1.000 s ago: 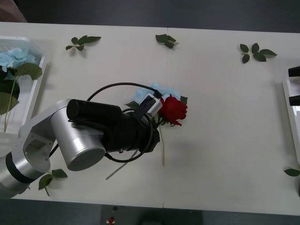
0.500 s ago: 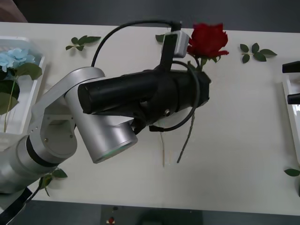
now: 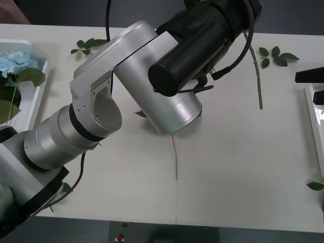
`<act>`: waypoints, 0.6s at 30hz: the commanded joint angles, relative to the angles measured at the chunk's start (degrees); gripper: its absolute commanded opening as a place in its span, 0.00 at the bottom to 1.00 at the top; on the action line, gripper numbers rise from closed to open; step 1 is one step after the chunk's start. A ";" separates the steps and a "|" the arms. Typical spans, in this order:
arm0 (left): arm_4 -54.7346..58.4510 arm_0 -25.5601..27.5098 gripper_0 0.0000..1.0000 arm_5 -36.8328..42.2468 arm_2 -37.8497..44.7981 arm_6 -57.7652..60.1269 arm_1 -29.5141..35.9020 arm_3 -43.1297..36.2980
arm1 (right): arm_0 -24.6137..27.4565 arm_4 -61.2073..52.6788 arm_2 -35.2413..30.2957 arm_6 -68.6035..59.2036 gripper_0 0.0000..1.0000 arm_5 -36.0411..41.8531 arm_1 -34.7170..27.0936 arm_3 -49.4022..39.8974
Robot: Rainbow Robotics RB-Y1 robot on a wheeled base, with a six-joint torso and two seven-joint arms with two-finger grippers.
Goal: Put the red flowers into the right box and the blue flowers into the left box
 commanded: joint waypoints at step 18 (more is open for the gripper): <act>-6.37 -5.62 0.00 -1.21 -0.57 14.21 -1.83 3.95 | -8.10 0.16 2.06 -18.35 1.00 -2.11 6.44 -0.72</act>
